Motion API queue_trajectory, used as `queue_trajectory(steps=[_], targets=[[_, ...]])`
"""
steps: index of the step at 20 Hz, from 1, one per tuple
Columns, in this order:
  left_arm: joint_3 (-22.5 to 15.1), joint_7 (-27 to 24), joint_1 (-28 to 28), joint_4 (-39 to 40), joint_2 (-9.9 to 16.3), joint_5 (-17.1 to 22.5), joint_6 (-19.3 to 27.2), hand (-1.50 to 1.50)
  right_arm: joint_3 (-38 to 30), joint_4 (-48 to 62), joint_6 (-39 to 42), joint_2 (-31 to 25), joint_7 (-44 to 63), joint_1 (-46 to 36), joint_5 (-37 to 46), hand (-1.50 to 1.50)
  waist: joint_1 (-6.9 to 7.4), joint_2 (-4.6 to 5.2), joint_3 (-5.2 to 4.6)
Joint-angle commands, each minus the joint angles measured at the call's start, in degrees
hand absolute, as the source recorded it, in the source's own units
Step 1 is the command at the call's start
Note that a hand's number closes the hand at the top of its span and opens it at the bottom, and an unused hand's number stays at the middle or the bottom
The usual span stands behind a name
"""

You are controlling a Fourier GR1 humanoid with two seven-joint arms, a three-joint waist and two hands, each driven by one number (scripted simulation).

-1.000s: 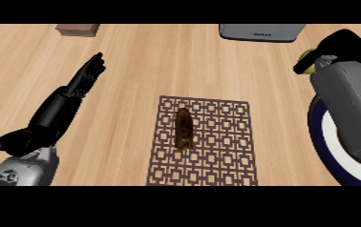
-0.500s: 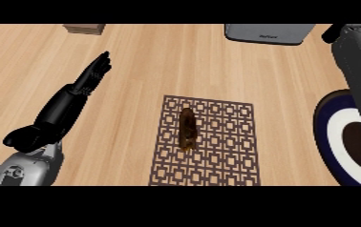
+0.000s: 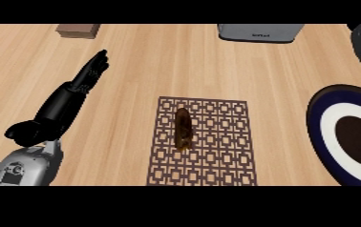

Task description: Pick the lemon from the placemat and place it in the plate

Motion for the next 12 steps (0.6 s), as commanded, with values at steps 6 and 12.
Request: queue_trajectory(steps=[6,12], targets=[[0.9,-1.0,1.8,0.7,-0.3,-0.7,1.3,0.00,-10.2,-2.0,-8.3,0.9,14.1,3.4,12.2,1.50,-2.17,-0.38,0.24],[3.1,-0.6,1.7,1.9,1.2,0.4,0.3,0.00,-17.0,-8.8,-10.7,3.4,14.1,8.5,19.6,1.50,-3.50,-0.64,0.24]])
